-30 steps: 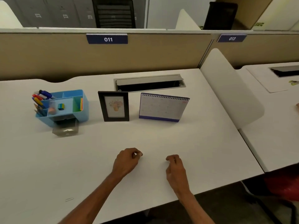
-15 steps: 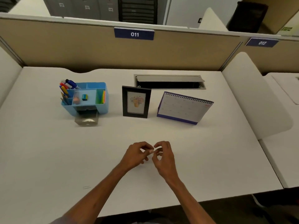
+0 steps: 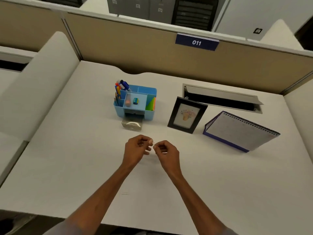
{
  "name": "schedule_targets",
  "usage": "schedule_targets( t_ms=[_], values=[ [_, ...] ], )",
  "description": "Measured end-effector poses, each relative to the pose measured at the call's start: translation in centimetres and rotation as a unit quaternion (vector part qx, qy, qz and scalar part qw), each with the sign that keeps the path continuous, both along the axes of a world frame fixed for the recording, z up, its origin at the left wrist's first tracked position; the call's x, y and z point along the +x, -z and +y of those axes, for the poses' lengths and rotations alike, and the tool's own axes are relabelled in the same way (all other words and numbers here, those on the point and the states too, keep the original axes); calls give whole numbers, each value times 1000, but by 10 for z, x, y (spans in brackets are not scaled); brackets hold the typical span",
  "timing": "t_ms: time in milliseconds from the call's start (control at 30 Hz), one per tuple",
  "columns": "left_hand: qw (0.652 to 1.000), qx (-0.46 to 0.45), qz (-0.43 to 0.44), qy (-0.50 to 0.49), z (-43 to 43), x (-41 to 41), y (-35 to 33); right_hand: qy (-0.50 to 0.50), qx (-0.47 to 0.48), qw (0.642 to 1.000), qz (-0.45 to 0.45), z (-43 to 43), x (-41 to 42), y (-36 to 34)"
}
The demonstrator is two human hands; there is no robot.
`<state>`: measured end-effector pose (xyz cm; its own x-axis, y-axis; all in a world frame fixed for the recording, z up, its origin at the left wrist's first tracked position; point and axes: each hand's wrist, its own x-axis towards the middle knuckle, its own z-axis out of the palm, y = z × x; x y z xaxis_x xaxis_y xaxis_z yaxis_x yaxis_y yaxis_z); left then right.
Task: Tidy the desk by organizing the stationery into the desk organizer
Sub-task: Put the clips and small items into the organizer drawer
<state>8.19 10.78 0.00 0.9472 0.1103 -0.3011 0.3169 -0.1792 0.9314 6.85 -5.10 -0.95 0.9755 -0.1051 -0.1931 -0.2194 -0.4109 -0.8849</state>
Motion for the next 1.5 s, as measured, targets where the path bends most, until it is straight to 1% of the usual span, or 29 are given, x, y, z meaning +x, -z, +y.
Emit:
schedule_targets(
  t_ms=[133,233,333,400,500,600,700,833,967,1167,1300,1367,1500],
  values=[
    [999,-5,-4,-33,35,29,-3,10,30,999,4,41,36,-4],
    [999,-1,-2,-33,56,57,-4,17,41,999,19,66,66,-3],
    [999,19,-6,-31,70,79,-3,36,35,999,15,83,91,-3],
    [999,24,-14,-44,77,89,1,49,3,999,14,92,106,-2],
    [997,37,-15,-69,84,95,5,43,-100,994,20,100,123,-1],
    [996,42,3,-75,92,91,11,16,-198,980,8,105,130,-2],
    [996,48,34,-74,102,83,19,-10,-245,970,-3,110,129,1],
    [995,54,47,-73,109,75,22,-21,-234,972,-11,107,121,1],
    [995,45,33,-87,110,67,14,3,-203,979,-19,92,105,-9],
    [995,16,16,-96,108,38,6,46,-130,990,-17,30,48,-7],
    [994,29,25,-105,102,11,6,90,-132,987,6,-17,-4,0],
    [993,33,33,-105,100,-2,7,64,-144,987,24,-22,-31,5],
    [993,42,44,-101,92,-27,9,-71,-166,983,18,-1,-80,13]
  ],
)
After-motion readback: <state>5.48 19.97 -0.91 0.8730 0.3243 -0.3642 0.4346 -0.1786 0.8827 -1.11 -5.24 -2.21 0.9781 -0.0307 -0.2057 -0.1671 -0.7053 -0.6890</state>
